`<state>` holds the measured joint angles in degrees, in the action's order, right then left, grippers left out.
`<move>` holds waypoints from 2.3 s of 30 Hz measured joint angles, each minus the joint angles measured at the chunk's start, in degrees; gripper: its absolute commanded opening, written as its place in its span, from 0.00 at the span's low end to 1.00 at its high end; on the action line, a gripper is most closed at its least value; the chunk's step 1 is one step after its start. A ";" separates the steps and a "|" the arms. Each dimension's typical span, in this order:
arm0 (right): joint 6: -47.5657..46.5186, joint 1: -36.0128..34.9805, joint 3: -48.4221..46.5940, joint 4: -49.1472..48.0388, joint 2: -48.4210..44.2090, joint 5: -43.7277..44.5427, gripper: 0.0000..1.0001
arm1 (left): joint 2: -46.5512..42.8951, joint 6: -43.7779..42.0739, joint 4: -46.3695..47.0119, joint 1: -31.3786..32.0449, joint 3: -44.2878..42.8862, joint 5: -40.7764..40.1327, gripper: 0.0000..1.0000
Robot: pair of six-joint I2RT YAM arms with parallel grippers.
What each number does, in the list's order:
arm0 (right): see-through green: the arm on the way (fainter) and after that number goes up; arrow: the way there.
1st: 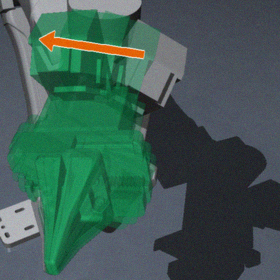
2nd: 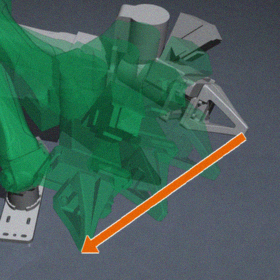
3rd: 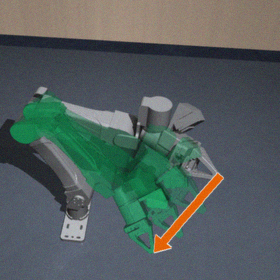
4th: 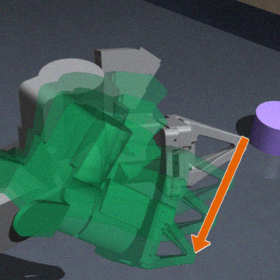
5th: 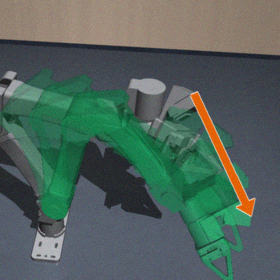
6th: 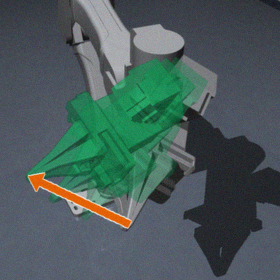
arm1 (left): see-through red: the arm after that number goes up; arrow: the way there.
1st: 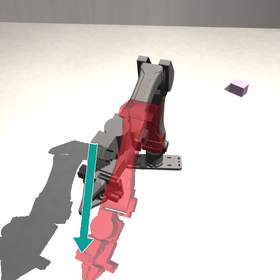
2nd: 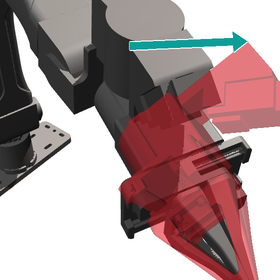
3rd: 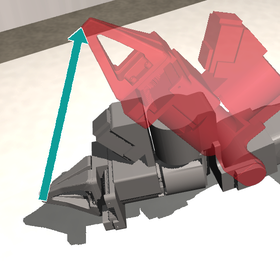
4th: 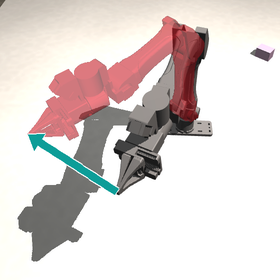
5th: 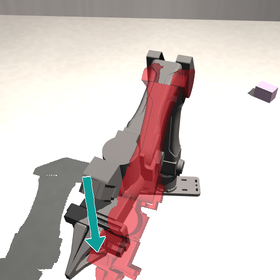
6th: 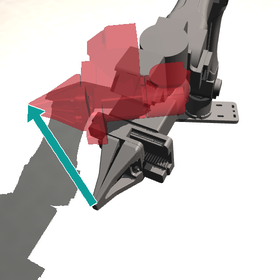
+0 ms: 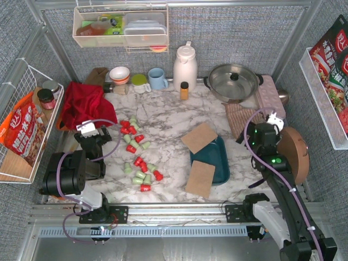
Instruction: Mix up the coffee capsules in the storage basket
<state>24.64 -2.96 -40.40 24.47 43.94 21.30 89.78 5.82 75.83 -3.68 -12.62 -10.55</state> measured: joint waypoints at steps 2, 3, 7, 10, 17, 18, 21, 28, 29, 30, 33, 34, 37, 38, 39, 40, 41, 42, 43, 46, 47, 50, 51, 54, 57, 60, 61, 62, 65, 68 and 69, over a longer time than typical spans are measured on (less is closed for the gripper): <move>1.03 -2.14 1.70 -1.64 0.00 -1.25 0.94 | 0.00 0.00 0.00 0.00 -0.02 0.00 0.99; 1.25 -3.39 2.27 -2.29 0.17 -1.84 0.94 | 0.00 0.00 0.00 0.00 -0.02 0.00 0.99; 1.70 -10.88 2.97 -5.46 2.36 -2.27 0.94 | 0.00 0.02 0.00 0.00 -0.07 0.00 0.99; 1.18 -16.85 2.84 -8.09 4.83 -2.54 0.94 | 0.00 0.02 0.00 -0.02 -0.07 0.00 0.99; 1.49 -23.15 0.61 -12.33 9.11 -2.62 0.96 | -2.78 -0.04 -2.34 0.00 -0.15 0.09 0.99; 2.27 -23.74 0.68 -12.87 9.57 -2.67 0.96 | -5.07 -0.31 -3.93 0.04 -0.46 0.35 0.99; 4.85 -25.51 1.86 -15.32 10.73 -2.19 0.96 | -14.23 -0.57 -10.64 0.39 -3.17 1.36 0.99; 10.56 -29.38 5.60 -20.90 13.38 -0.92 0.96 | -31.85 12.24 -37.53 0.79 -18.86 -3.56 0.99; 11.41 -29.53 5.97 -21.62 13.79 -0.83 0.96 | -32.74 14.14 -41.90 0.70 -21.24 -3.98 0.99; 12.20 -29.66 6.43 -22.23 14.10 -0.68 0.96 | -33.33 15.74 -45.68 0.70 -23.17 -4.09 0.99; 14.95 -29.79 9.09 -25.14 14.23 -0.52 0.96 | -35.34 19.61 -57.09 0.70 -28.26 -3.21 0.99; 15.82 -29.86 10.10 -26.03 14.10 -0.50 0.96 | -36.26 20.57 -59.67 0.70 -29.29 -2.86 0.99; 18.23 -29.99 12.85 -28.79 13.40 -0.24 0.96 | -38.42 21.24 -63.80 0.66 -30.80 -1.40 0.99; 19.08 -29.99 13.68 -30.21 13.20 -0.04 0.96 | -39.06 20.28 -64.67 0.61 -31.17 -0.33 0.99; 19.82 -29.99 14.40 -31.61 13.09 0.15 0.96 | -39.65 19.21 -65.07 0.66 -31.34 0.74 0.99; 20.52 -29.99 15.02 -32.79 13.07 0.46 0.96 | -40.26 18.25 -65.33 0.72 -31.26 1.75 0.99; 21.29 -29.99 15.74 -34.32 13.14 0.72 0.96 | -40.94 17.53 -65.11 0.90 -30.73 2.45 0.99; 22.14 -29.99 16.48 -35.82 13.29 0.79 0.96 | -41.68 16.87 -64.87 0.92 -29.81 3.17 0.99; 22.84 -29.99 16.96 -36.87 13.55 0.83 0.96 | -42.56 16.57 -64.54 0.92 -28.37 3.41 0.99; 25.20 -29.99 17.94 -39.74 14.97 1.01 0.96 | -45.07 15.39 -63.71 0.90 -23.54 4.13 0.99; 25.81 -29.99 17.94 -40.26 15.43 1.05 0.96 | -45.77 15.19 -63.63 0.90 -22.60 4.52 0.99; 27.63 -30.03 17.99 -42.25 16.96 1.38 0.96 | -47.43 14.03 -62.38 0.92 -21.62 4.50 0.99; 28.11 -30.03 18.01 -42.71 17.42 1.53 0.96 | -47.84 14.01 -61.83 0.90 -21.53 4.42 0.99; 29.64 -30.03 18.40 -44.65 19.37 2.01 0.96 | -48.28 13.70 -61.33 0.92 -21.40 3.39 0.99; 30.99 -30.14 18.38 -45.79 21.55 2.21 0.96 | -48.48 13.64 -61.33 0.92 -21.33 3.04 0.99; 32.41 -30.56 18.32 -47.08 24.06 2.29 0.96 | -48.68 13.49 -61.33 0.92 -21.31 2.99 0.99; 32.50 -30.80 18.29 -47.82 25.03 2.43 0.96 | -48.74 13.46 -61.33 0.92 -21.31 2.99 0.99; 32.68 -31.06 18.29 -48.63 26.14 2.43 0.96 | -48.87 13.46 -61.33 0.92 -21.31 2.99 0.99; 33.24 -31.76 17.94 -50.60 29.22 2.51 0.95 | -49.11 13.42 -61.31 0.90 -21.20 2.97 0.99; 33.46 -32.57 17.88 -53.70 31.95 3.23 0.88 | -49.22 13.18 -61.33 0.92 -21.16 2.93 0.99; 33.48 -32.79 17.94 -54.66 32.63 3.39 0.82 | -49.29 13.05 -61.33 0.92 -21.16 2.84 0.99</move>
<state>58.13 -35.75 -22.46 -30.20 76.58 24.69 40.49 18.87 14.50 -2.76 -33.78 -7.70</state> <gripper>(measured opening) 0.930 0.989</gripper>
